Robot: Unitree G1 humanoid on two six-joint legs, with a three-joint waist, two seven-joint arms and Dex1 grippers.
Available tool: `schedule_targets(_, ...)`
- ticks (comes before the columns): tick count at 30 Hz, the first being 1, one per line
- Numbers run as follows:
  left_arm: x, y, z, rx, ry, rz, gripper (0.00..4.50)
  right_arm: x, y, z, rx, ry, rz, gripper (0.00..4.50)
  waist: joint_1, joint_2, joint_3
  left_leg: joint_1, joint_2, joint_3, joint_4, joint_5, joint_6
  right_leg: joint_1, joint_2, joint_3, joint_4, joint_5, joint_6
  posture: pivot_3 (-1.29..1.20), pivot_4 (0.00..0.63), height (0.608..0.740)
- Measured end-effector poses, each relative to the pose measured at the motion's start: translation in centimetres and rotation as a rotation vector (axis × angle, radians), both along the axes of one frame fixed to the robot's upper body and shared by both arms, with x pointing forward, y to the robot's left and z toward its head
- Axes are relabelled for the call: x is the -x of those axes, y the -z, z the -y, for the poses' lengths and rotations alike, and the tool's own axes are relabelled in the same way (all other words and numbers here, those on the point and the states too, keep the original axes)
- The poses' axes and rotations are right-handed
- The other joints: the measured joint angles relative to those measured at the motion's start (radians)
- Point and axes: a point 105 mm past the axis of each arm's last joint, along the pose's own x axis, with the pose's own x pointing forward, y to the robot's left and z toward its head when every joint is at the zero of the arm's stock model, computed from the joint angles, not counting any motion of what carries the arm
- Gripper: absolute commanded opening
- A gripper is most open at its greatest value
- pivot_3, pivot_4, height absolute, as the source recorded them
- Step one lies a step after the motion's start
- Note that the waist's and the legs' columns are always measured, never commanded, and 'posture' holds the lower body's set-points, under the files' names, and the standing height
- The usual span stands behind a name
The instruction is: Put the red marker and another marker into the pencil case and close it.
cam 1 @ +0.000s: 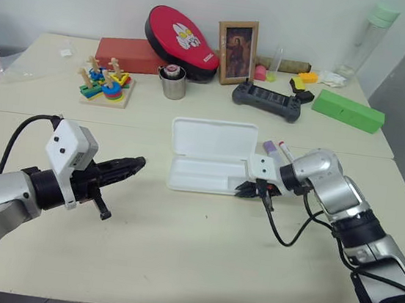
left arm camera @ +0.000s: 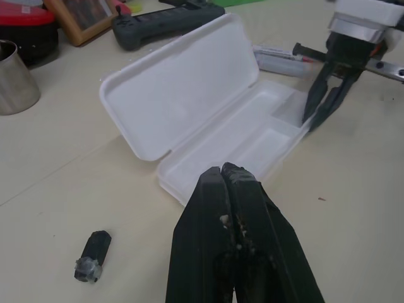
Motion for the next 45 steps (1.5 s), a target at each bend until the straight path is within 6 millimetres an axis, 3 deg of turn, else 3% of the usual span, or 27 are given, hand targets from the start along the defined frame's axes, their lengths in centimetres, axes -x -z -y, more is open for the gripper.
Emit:
schedule_targets(9,-0.5,-0.1,-0.3,0.009,0.007,-0.006,0.0,3.2,-0.4,0.4,-0.009,-0.004,-0.04,0.04,-0.001,0.0,0.0,0.0,0.0,0.0,0.001,0.0,0.0,0.0,0.0,0.0,0.0,0.0,0.0,0.0,0.15,0.74)
schedule_targets(18,-0.3,0.0,-0.4,-0.02,0.039,-0.037,0.0,5.3,0.9,0.0,-0.017,-0.007,-0.069,0.04,0.0,0.0,0.0,0.0,0.0,0.0,0.001,0.0,0.0,0.0,0.0,0.0,0.0,0.0,0.0,0.0,0.15,0.74)
schedule_targets(31,-0.6,-0.2,-0.4,-0.028,0.064,-0.045,0.0,6.0,2.3,0.1,-0.039,0.049,-0.112,0.04,0.0,0.0,0.0,0.0,0.0,0.0,0.001,0.0,0.0,0.0,0.0,0.0,0.0,0.0,0.0,0.0,0.15,0.74)
schedule_targets(45,-0.7,-0.3,-0.6,-0.025,0.064,-0.047,0.0,5.9,2.9,0.2,-0.056,0.073,-0.142,3.3,0.0,0.0,0.0,0.0,0.0,0.0,0.001,0.0,0.0,0.0,0.0,0.0,0.0,0.0,0.0,0.0,0.15,0.74)
